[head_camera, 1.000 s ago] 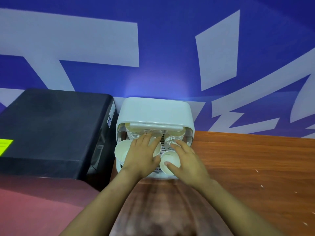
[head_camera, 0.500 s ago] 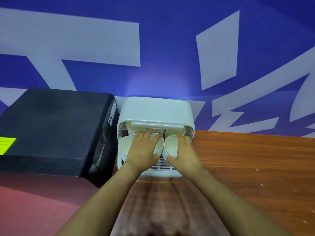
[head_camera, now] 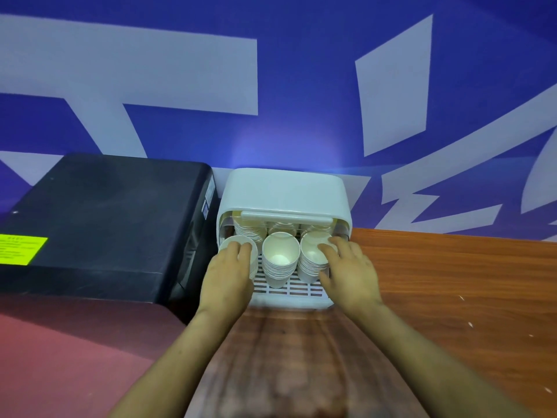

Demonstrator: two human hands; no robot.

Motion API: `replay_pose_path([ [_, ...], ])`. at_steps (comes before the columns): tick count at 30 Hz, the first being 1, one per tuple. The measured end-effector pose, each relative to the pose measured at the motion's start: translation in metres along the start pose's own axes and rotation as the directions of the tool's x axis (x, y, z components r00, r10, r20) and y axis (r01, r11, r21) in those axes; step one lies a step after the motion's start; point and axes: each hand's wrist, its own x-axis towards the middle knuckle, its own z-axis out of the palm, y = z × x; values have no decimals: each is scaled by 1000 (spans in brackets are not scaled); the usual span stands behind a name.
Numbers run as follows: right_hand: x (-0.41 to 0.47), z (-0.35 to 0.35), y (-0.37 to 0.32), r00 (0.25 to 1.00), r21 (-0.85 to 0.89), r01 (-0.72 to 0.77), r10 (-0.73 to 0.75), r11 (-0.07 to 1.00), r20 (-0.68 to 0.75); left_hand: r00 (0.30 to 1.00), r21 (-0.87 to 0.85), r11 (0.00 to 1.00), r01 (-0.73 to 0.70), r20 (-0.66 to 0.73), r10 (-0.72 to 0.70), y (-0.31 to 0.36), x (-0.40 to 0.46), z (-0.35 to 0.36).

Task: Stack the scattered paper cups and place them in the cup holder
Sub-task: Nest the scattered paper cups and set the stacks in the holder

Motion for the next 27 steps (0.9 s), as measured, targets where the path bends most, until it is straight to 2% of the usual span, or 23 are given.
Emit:
replay_pose_path([
  [3, 1, 2, -2, 999, 4, 36, -36, 999, -16, 996, 155, 988, 0, 85, -13, 1, 5, -2],
  [7, 5, 2, -4, 997, 32, 59, -60, 998, 48, 976, 232, 972, -26, 215, -25, 9, 18, -5],
  [13, 4, 5, -8, 996, -28, 67, -65, 997, 55, 979, 220, 975, -41, 206, -5, 11, 28, -8],
  [27, 6, -3, -8, 995, 1, 23, -23, 1000, 96, 969, 214, 970, -112, 238, 60, 8, 25, -8],
])
